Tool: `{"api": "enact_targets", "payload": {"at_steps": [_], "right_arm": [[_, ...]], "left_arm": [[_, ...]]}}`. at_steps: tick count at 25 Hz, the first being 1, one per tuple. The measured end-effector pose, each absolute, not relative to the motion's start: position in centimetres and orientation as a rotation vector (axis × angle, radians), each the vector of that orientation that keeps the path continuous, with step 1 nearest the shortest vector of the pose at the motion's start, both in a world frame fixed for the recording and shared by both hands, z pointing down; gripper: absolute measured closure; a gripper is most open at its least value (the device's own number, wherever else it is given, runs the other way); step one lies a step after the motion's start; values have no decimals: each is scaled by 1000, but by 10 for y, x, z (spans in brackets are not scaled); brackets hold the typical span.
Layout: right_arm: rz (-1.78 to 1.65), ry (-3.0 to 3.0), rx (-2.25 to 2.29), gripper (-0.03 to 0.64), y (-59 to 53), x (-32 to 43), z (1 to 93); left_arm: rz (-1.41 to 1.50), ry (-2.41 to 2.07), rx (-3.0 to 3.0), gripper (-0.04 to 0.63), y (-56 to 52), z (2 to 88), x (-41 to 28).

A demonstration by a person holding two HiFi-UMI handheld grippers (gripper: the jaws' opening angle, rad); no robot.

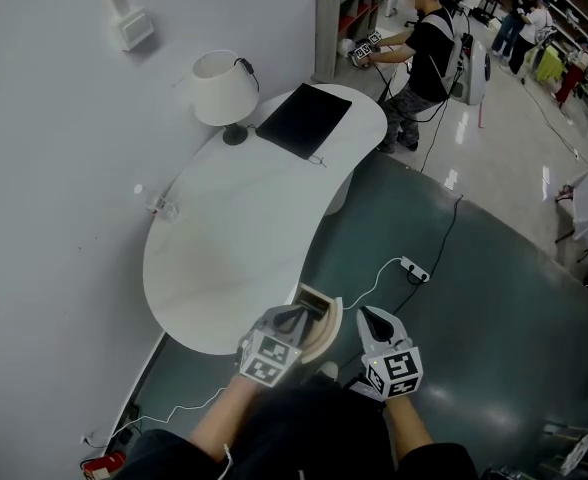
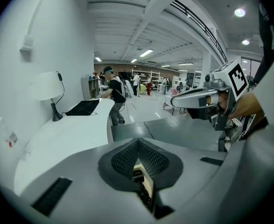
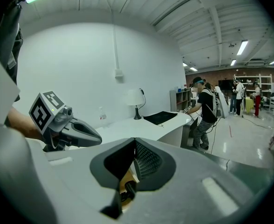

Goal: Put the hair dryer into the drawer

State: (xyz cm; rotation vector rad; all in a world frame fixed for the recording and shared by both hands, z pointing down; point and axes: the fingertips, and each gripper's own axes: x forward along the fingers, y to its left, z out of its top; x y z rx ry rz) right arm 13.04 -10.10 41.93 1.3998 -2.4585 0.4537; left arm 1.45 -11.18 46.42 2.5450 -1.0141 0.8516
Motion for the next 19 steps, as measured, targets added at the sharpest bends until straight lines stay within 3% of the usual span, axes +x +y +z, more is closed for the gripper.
{"api": "enact_targets", "payload": {"at_steps": [19], "right_arm": [[489, -2450, 1390, 614, -104, 131, 427]], "left_arm": [[874, -1005, 2529, 583, -111, 470, 16]]}}
